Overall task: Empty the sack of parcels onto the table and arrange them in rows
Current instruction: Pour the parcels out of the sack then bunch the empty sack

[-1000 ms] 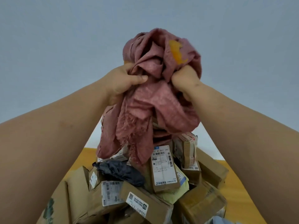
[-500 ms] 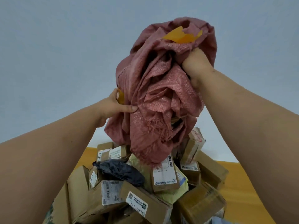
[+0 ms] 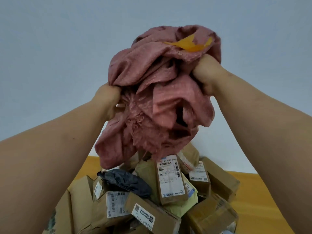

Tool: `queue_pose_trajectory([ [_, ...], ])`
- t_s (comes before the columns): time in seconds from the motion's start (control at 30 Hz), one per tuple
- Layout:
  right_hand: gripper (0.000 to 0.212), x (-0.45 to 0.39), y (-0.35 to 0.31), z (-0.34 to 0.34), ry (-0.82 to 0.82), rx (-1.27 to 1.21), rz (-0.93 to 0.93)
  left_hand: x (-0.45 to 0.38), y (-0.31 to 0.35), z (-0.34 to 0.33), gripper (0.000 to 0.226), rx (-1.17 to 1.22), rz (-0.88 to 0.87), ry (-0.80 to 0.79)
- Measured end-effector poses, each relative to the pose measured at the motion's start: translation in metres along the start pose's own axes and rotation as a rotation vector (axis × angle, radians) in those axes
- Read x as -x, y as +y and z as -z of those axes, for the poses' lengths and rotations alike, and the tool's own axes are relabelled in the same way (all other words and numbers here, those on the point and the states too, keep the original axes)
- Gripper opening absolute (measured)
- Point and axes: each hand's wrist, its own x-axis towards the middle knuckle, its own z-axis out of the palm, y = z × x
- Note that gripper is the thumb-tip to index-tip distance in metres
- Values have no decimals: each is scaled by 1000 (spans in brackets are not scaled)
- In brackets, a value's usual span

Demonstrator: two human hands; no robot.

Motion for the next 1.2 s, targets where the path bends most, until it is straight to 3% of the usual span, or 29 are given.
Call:
queue_pose_trajectory([
  [0.07,7,5,10,5,-95,365,-87,-1,0,-3,23,24,-28,18],
  [0.23,11,13,30,31,-297,885,-431,7,-18,3,22,-148,-72,-147],
  [0.3,23,17,29,35,-410,1099,-572,4,-25,15,43,-350,14,-247],
  [0.37,39,11,31,41,-520,1355,-679,1,-33,24,44,-502,128,-305],
  [0.4,33,10,28,40,-502,1450,-654,0,-37,27,46,-543,179,-321],
  [0.47,8,5,23,43,-232,1399,-472,0,-46,32,51,-581,226,-333],
  [0.53,24,-4,22,46,134,1132,-272,0,-54,33,51,-557,249,-357],
  [0.57,41,-5,25,44,222,983,-200,2,-57,31,51,-556,245,-377],
  [0.63,72,-4,36,35,94,841,-165,2,-61,29,57,-559,224,-424],
  [0.73,115,0,68,18,-239,917,-315,0,-62,27,52,-619,240,-531],
  [0.8,133,2,83,12,-315,947,-431,3,-59,28,51,-632,314,-669],
  [0.87,124,6,91,8,-391,926,-589,9,-54,28,49,-622,420,-755],
  [0.97,75,12,91,9,-697,825,-801,16,-49,25,30,-621,537,-747],
  [1.0,75,14,90,11,-717,790,-810,18,-50,24,26,-657,556,-717],
  [1.1,88,14,92,16,-600,749,-765,14,-59,19,68,-771,505,-590],
  [1.2,123,14,95,14,-564,674,-814,13,-71,10,74,-802,382,-590],
])
